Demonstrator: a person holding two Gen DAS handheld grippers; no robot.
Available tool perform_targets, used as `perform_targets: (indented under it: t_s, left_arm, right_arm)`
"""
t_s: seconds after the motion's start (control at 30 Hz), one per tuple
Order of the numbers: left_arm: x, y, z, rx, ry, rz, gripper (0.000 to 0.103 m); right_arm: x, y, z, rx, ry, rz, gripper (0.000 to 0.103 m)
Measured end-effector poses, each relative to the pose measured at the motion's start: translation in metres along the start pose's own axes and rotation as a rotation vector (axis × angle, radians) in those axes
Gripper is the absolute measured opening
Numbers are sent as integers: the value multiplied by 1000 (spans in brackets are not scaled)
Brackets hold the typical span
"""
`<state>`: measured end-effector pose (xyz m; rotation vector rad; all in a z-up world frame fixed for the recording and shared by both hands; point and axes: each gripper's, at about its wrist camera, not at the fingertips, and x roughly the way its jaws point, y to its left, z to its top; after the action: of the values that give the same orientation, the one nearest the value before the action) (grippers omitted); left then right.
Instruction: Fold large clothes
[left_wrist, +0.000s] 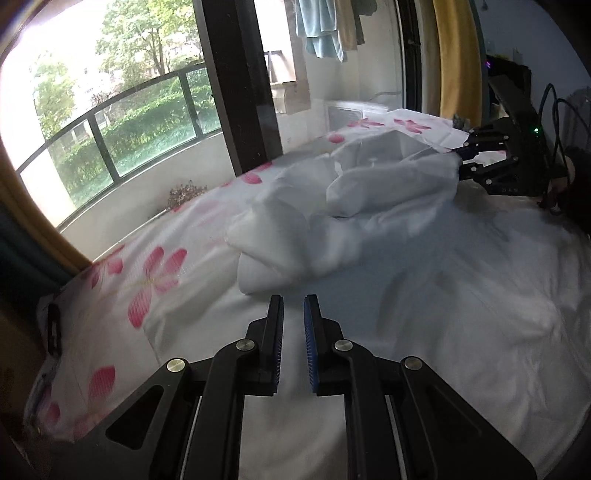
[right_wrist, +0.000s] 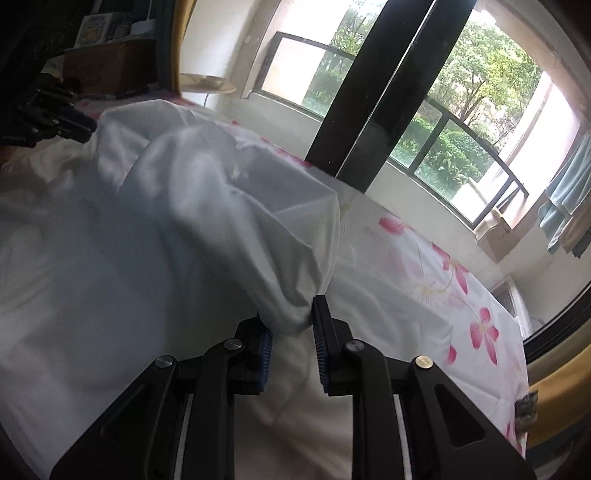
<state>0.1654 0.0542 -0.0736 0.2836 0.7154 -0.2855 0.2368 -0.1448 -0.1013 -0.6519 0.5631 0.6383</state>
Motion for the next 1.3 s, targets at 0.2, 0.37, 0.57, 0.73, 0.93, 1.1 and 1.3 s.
perform_targets:
  t_s: [0.2,0.37,0.57,0.73,0.93,1.1,1.3]
  left_arm:
    - [-28,-3,-10,-74,-30,4,13]
    - [-39,-4,-20,-176,-45,2,13]
    - [-44,3,-27,-380,-38,19,14]
    - [-45,13,-36,-518,-27,7,14]
    - [-42,13,-47,-553,-7,5,14]
    - [-42,6,-48,-550,6,3,14]
    - [-47,-7,-34,-511,-15,-2,14]
  right_arm:
    - [-24,0,2,42,29,41,25]
    - [-49,8,19,95,-63,142,58]
    - [-26,27,60,173,-82,220,58]
    - [3,47,89,212,-75,249,58]
    - [26,74,97,146,-8,256,22]
    - [14,85,84,87,-17,254,3]
    - [-24,80,63,57,-97,270,2]
